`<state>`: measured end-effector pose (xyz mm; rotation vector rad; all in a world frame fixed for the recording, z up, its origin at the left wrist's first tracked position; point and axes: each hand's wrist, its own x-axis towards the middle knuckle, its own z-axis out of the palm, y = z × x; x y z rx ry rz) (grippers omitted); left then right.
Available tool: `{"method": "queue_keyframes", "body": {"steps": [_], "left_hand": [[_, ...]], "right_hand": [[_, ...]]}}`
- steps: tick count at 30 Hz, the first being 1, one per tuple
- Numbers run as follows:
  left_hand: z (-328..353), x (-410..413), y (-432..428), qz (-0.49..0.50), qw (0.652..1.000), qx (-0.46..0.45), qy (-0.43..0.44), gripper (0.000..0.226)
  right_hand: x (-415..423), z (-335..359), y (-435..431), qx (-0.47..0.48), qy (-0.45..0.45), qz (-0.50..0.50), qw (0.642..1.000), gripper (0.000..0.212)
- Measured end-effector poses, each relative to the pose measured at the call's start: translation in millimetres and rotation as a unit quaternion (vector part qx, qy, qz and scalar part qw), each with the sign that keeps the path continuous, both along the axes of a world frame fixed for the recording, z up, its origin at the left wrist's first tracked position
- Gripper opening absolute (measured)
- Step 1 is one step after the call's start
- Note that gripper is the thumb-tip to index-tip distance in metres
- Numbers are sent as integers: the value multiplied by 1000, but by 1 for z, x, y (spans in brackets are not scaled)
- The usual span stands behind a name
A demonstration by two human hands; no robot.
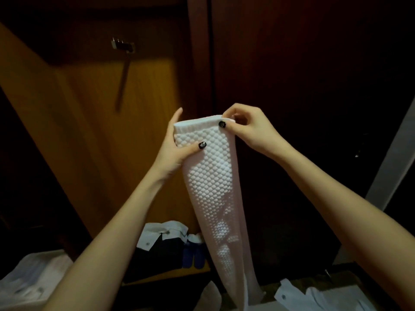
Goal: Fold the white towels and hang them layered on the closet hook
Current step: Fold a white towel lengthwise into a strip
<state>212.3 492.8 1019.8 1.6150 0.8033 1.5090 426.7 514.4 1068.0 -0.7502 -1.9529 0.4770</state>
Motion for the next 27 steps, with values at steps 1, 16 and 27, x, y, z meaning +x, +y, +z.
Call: {"method": "queue_keyframes", "body": {"steps": [1, 16, 27], "left_hand": [[6, 1, 3, 4, 1000, 7, 2, 98], [54, 57, 21, 109, 983, 145, -24, 78], [81, 60, 30, 138, 978, 159, 14, 74]], "right_hand": [[2, 7, 2, -5, 20, 7, 1000, 10], [6, -46, 23, -56, 246, -59, 966, 25], [1, -93, 9, -108, 249, -40, 962, 29]]}}
